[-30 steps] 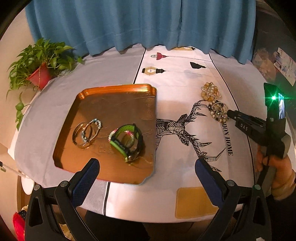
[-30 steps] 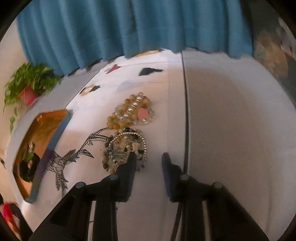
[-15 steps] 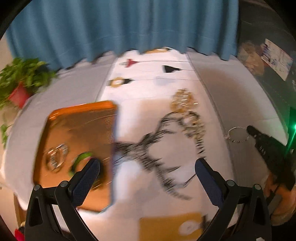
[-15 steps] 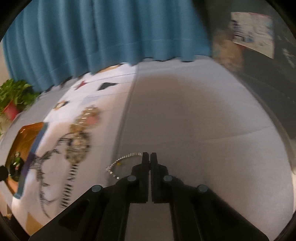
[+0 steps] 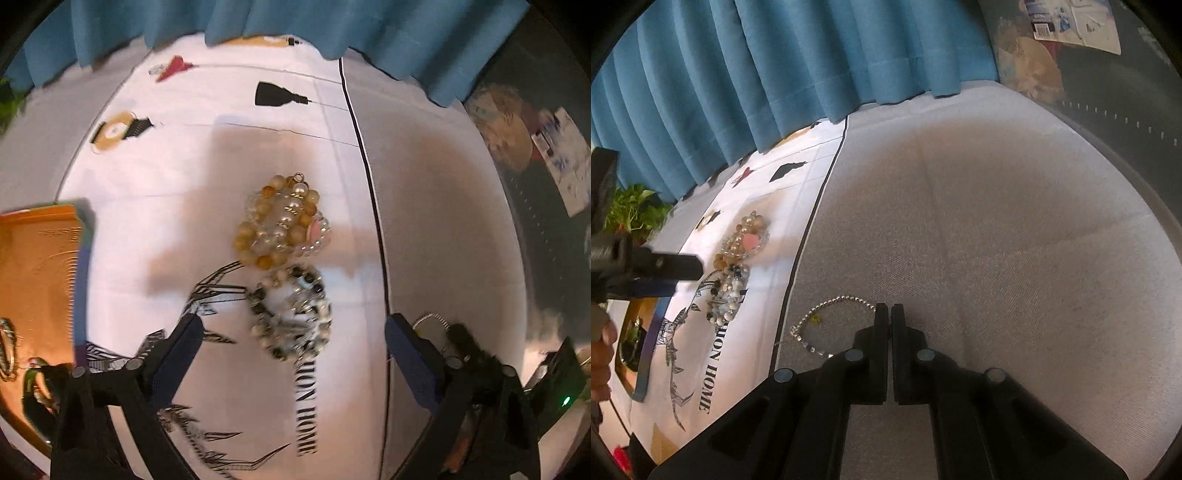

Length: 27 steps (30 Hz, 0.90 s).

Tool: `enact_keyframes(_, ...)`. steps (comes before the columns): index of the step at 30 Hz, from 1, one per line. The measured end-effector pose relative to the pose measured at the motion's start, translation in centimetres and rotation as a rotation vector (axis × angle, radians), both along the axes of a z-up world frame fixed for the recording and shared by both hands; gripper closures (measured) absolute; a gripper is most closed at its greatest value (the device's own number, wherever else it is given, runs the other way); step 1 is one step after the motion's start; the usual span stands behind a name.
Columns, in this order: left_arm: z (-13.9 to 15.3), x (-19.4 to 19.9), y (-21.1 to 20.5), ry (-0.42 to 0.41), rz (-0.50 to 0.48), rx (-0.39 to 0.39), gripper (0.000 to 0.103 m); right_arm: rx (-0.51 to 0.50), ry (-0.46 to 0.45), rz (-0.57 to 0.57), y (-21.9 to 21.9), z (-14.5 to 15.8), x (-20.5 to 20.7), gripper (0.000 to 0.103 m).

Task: Organize jewelry
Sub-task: 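Close the right tool on the silver chain bracelet while the left tool moves to the dark beaded bracelet, then close the left tool on the dark beaded bracelet while the right tool holds the chain bracelet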

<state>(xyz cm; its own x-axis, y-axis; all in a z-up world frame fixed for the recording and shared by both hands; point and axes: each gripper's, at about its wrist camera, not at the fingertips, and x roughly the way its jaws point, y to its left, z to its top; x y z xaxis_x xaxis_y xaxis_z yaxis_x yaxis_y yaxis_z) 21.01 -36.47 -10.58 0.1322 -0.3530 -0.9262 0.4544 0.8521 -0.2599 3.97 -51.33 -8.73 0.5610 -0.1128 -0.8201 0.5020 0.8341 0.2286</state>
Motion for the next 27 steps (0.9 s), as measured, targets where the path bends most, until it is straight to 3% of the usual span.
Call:
enact_keyframes(6, 0.6, -0.2, -2.1, -0.021, -0.040, 0.017, 0.026, 0.012, -0.004, 0.009, 0.0, -0.1, -0.1, 0.101)
enact_keyframes(13, -0.2, -0.9, -4.1, 0.027, -0.109, -0.003, 0.069, 0.024, -0.010, 0.012, -0.2, -0.1, -0.2, 0.101)
enact_keyframes(16, -0.9, -0.9, -4.5, 0.051, -0.112, -0.005, 0.079, 0.028, -0.012, 0.015, -0.3, -0.1, -0.2, 0.101)
enact_keyframes(27, -1.1, -1.2, -4.3, 0.036, -0.097, 0.027, 0.081, 0.030, -0.013, 0.016, -0.3, -0.1, -0.2, 0.101)
